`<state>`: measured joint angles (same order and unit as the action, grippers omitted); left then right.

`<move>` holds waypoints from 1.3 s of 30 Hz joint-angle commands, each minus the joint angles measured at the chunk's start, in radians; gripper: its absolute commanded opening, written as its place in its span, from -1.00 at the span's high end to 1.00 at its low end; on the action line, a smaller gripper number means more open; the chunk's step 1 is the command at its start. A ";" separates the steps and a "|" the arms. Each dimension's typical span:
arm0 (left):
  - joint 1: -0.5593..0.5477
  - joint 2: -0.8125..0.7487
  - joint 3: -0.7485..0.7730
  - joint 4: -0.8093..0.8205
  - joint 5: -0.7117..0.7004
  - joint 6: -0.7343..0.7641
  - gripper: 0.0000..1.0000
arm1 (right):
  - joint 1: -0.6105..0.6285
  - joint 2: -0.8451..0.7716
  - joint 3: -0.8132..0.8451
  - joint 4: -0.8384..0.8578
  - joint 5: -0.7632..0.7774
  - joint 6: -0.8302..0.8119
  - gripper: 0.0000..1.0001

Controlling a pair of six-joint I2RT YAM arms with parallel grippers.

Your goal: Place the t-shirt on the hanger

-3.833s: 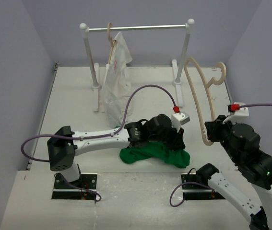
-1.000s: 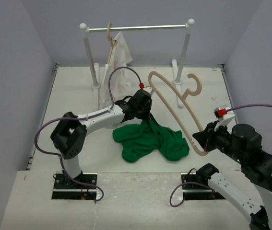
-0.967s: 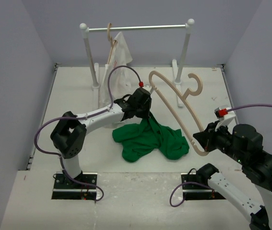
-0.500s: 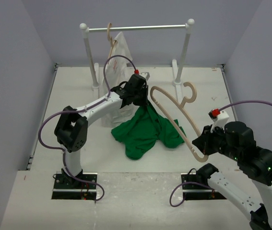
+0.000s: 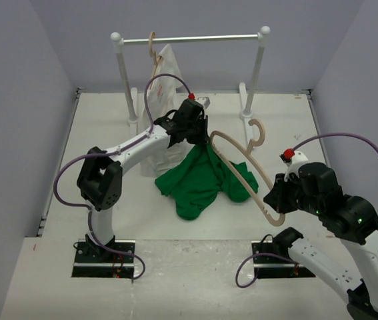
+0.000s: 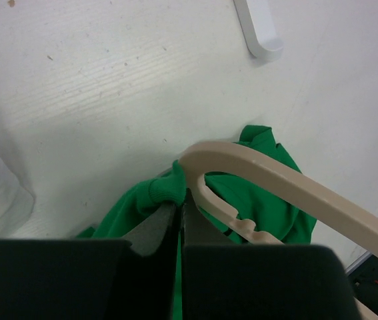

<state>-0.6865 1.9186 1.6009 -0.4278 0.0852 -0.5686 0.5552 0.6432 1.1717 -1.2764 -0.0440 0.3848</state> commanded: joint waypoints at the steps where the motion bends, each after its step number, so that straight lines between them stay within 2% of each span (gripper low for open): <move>1: 0.012 -0.019 0.008 0.031 0.041 -0.002 1.00 | 0.002 0.042 0.003 0.047 -0.044 -0.022 1.00; 8: 0.019 0.015 0.062 -0.010 0.034 0.020 1.00 | 0.006 0.030 -0.008 0.053 -0.178 -0.061 1.00; 13: 0.019 -0.022 0.047 -0.031 0.054 0.071 1.00 | 0.010 0.028 0.004 0.035 -0.197 -0.078 1.00; 16: 0.019 -0.065 0.024 -0.055 0.095 0.121 1.00 | 0.016 0.024 0.002 0.027 -0.211 -0.083 1.00; 21: 0.019 -0.234 -0.150 -0.073 0.046 0.185 1.00 | 0.025 0.030 -0.010 0.028 -0.229 -0.083 1.00; 25: 0.019 -0.333 -0.201 -0.095 0.081 0.216 1.00 | 0.025 0.052 -0.008 0.047 -0.249 -0.091 1.00; 33: 0.004 -0.483 -0.206 -0.190 0.132 0.266 1.00 | 0.032 0.082 -0.027 0.182 -0.266 -0.143 1.00; 39: -0.078 -0.551 -0.123 -0.336 0.082 0.313 1.00 | 0.032 0.038 -0.105 0.471 -0.476 -0.247 1.00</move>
<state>-0.7037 1.4260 1.3975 -0.6444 0.1741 -0.3228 0.5823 0.7039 1.1076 -1.0666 -0.3486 0.2404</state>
